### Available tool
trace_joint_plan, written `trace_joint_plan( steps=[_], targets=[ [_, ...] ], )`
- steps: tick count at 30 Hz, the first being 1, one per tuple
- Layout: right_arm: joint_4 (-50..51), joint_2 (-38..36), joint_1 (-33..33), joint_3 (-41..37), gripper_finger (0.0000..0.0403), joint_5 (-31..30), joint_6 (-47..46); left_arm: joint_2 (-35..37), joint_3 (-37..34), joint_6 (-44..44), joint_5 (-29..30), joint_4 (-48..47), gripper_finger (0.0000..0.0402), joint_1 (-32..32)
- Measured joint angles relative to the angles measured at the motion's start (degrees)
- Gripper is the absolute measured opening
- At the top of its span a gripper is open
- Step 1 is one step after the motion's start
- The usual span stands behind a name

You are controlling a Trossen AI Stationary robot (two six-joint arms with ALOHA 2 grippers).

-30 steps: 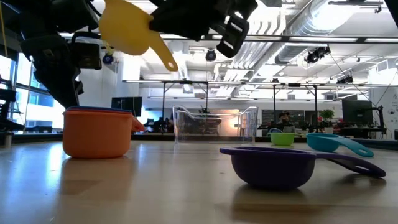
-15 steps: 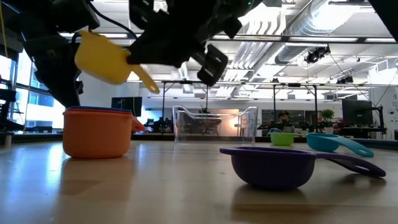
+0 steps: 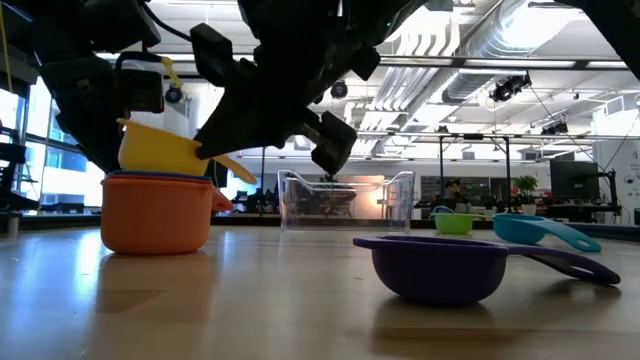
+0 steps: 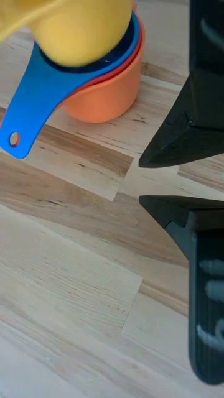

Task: Nest measuring cups in basket
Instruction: Stack the yellow measuring cup into the light blue measuring cup

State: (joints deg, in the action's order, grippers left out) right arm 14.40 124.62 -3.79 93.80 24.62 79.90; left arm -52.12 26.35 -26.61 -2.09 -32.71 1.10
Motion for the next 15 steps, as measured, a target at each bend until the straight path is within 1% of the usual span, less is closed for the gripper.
trace_joint_plan(
  steps=[6, 15],
  targets=[
    [-0.5, 0.0, 0.0, 0.0, 0.0010, -0.5, -4.2, 0.0, 0.0, -1.9, 0.0, 0.0, 0.0074, 0.0],
    [-0.5, 0.0, 0.0, 0.0, 0.0048, -0.6, -5.0, 0.0, 0.0, -2.9, 0.0, 0.0, 0.0074, 0.0]
  ],
)
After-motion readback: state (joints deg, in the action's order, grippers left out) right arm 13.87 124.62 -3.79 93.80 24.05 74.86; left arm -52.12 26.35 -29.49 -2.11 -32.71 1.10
